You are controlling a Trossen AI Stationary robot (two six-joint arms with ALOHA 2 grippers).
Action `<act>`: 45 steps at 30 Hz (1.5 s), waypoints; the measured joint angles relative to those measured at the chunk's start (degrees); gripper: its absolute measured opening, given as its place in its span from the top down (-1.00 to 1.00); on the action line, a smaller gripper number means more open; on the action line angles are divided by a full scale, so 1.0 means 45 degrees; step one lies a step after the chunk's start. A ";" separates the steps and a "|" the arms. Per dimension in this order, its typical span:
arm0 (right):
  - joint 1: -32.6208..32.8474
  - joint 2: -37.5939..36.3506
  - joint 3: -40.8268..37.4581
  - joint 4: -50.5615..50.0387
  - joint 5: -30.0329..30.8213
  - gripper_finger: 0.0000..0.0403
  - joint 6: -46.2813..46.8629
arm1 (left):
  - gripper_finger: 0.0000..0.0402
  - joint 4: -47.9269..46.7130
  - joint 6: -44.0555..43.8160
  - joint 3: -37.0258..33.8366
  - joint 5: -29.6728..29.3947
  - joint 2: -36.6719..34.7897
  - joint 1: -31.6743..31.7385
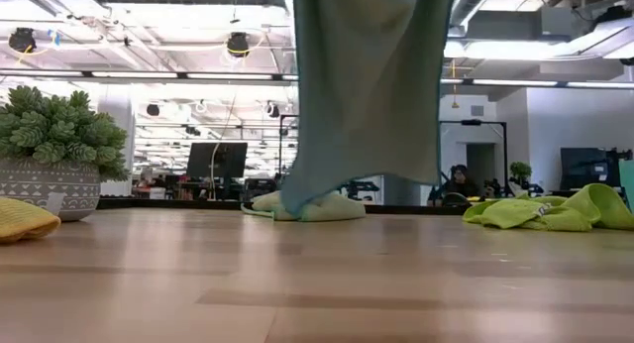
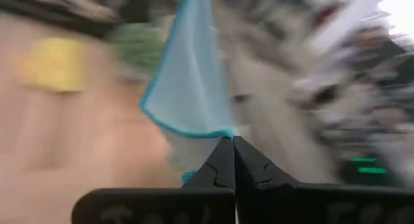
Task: Fold microfiber towels
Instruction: Fold the blue microfiber cloth
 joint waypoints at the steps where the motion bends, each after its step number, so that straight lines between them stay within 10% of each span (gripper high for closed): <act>1: 0.0247 0.0224 0.0000 -0.0060 -0.0774 0.97 0.0518 | 0.99 0.0014 -0.0292 -0.0219 0.0971 -0.0007 -0.0194; 7: 0.1124 0.2349 0.0000 -0.0069 -0.4130 0.97 0.2507 | 1.00 0.0964 -0.2570 -0.2879 0.4027 0.0014 -0.1336; 15: 0.1606 0.5397 -0.0004 0.1317 -0.8410 0.97 0.2710 | 1.00 0.7225 -0.3868 -0.6507 0.8113 0.0034 -0.3123; 21: 0.1987 0.6059 -0.0005 0.2881 -1.0730 0.97 0.1435 | 1.00 0.9201 -0.4432 -0.6816 0.7876 0.0029 -0.4420; 27: 0.1961 0.5360 -0.0005 0.2939 -0.9330 0.97 0.1581 | 1.00 0.9152 -0.3873 -0.6809 0.5347 -0.0011 -0.4695; 35: 0.2039 0.2379 0.0005 0.0666 -0.1644 0.97 0.2609 | 1.00 0.9527 -0.0144 -0.6790 -0.2549 -0.1700 -0.4276; 45: 0.2493 -0.0841 0.0233 0.4738 -0.1128 0.97 -0.1608 | 1.00 1.3645 0.3922 -0.6776 0.2067 -0.4681 -0.3387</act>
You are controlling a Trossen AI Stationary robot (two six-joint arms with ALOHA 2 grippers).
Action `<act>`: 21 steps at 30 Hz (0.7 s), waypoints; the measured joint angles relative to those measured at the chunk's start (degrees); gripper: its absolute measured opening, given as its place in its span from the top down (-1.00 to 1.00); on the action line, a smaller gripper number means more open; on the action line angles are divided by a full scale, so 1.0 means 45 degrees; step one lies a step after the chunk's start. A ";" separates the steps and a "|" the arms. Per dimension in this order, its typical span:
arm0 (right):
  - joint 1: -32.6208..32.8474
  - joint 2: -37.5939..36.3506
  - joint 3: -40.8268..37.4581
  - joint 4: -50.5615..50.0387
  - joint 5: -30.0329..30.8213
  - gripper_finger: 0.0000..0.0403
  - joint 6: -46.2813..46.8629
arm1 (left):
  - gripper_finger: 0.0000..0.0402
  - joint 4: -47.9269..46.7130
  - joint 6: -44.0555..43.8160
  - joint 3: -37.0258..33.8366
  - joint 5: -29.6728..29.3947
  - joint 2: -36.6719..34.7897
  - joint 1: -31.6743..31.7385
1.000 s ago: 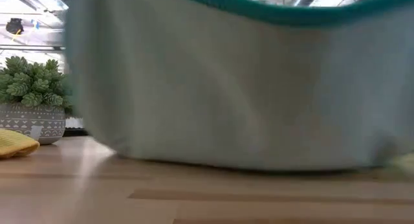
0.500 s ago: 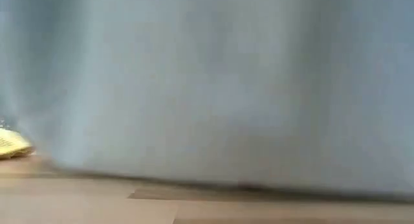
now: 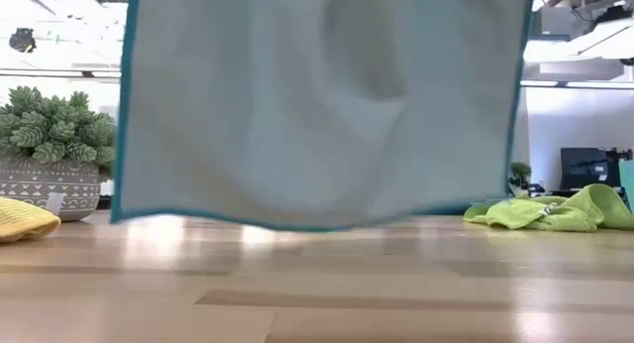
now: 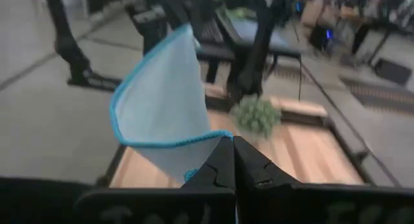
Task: Fold microfiber towels
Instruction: Fold the blue microfiber cloth
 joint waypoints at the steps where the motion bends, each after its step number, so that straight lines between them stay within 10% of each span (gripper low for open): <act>1: -0.0059 -0.0161 0.0000 0.0151 0.0073 0.97 -0.0283 | 1.00 -0.0080 0.0213 0.0004 0.0047 -0.0242 0.0216; 15: -0.5111 -0.0876 -0.0024 -0.2403 0.2728 0.97 -0.1600 | 1.00 -0.4573 0.1205 0.0006 -0.1440 -0.1760 0.5755; 21: -0.5246 -0.0847 -0.0019 -0.2113 0.3690 0.97 -0.2867 | 1.00 -0.4507 0.2462 0.0006 -0.1594 -0.1765 0.5932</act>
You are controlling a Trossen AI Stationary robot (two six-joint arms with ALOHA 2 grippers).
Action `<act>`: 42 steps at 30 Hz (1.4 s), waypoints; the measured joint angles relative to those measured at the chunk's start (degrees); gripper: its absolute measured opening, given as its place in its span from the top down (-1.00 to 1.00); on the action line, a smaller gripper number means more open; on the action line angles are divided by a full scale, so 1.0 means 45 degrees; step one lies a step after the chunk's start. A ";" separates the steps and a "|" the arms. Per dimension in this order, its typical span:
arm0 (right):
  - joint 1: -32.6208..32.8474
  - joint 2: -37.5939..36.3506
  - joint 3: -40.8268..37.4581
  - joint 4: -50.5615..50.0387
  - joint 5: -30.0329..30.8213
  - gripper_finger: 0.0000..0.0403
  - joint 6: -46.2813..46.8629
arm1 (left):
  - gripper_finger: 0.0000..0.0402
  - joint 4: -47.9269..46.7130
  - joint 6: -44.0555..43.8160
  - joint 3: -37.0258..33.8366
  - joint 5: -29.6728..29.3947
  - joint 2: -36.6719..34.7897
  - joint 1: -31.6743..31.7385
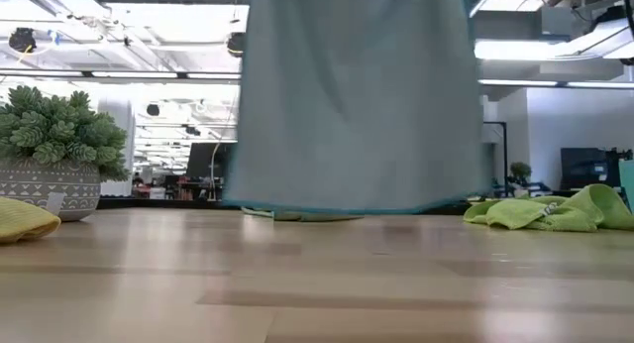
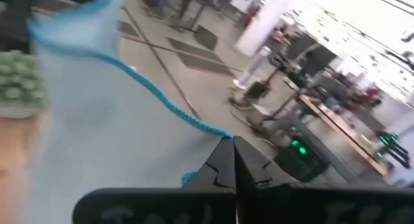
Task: Fold microfiber towels
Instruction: Fold the blue microfiber cloth
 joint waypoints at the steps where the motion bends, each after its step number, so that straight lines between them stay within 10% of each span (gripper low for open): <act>1: 0.0274 0.0049 0.0000 -0.0070 -0.0167 0.97 0.0003 | 1.00 -0.0054 -0.0009 0.0000 0.0236 0.0000 -0.0211; 14: 0.2651 0.1928 -0.2094 -0.1042 -0.7110 0.96 0.6468 | 1.00 -0.0976 -0.6374 -0.3418 0.7173 -0.0005 -0.3283; 26: 0.3032 0.6014 -0.3444 0.4889 -1.7584 0.96 0.5730 | 1.00 0.6373 -1.2260 -0.9019 0.9292 0.0024 -0.6108; 37: 0.2650 0.4533 -0.3439 0.1204 -1.1646 0.96 0.8478 | 1.00 0.5642 -1.1657 -0.9000 0.5272 0.0019 -0.5801; 42: 0.2399 0.4304 -0.3935 -0.0468 -1.1078 0.96 1.0341 | 1.00 0.5333 -1.1657 -0.9047 0.4757 0.0019 -0.4791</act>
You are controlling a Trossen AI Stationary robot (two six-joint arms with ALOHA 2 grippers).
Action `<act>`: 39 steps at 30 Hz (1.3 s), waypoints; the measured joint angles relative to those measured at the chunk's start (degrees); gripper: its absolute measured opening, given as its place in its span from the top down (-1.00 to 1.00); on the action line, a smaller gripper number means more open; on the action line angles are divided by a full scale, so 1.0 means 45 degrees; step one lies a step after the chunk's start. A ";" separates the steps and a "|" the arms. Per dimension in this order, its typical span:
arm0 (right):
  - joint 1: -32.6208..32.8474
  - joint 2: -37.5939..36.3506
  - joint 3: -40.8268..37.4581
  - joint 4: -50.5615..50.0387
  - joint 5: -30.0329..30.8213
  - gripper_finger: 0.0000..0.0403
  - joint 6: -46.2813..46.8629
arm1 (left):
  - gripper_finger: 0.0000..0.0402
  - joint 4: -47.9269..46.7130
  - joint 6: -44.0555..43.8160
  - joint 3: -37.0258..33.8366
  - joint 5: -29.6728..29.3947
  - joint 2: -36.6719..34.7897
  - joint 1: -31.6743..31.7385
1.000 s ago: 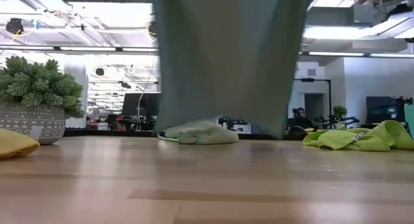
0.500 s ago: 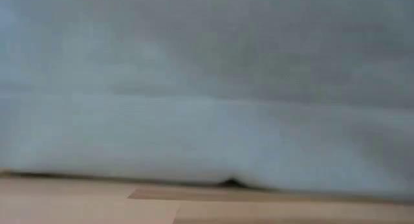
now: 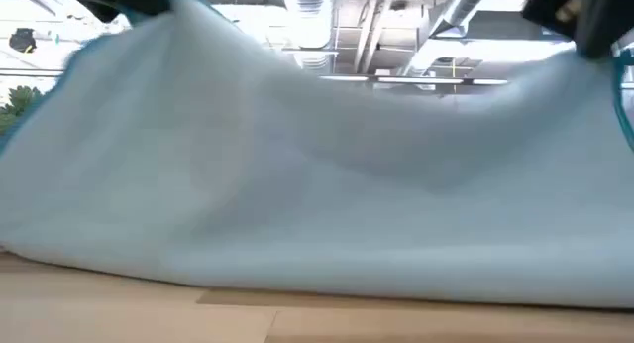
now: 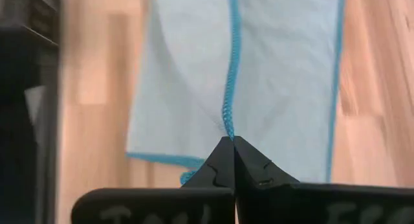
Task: Fold microfiber towels
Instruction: Fold the blue microfiber cloth
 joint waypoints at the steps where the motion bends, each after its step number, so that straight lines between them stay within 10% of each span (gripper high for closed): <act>1: 0.0001 0.0004 -0.0221 -0.0014 -0.0014 0.96 0.0156 | 1.00 -0.0010 -0.0005 -0.0051 0.0021 0.0000 0.0215; 39: -0.1581 0.0656 -0.2122 0.0378 0.0528 0.96 0.0772 | 1.00 0.0757 -0.0785 -0.2371 0.0399 0.0000 0.3043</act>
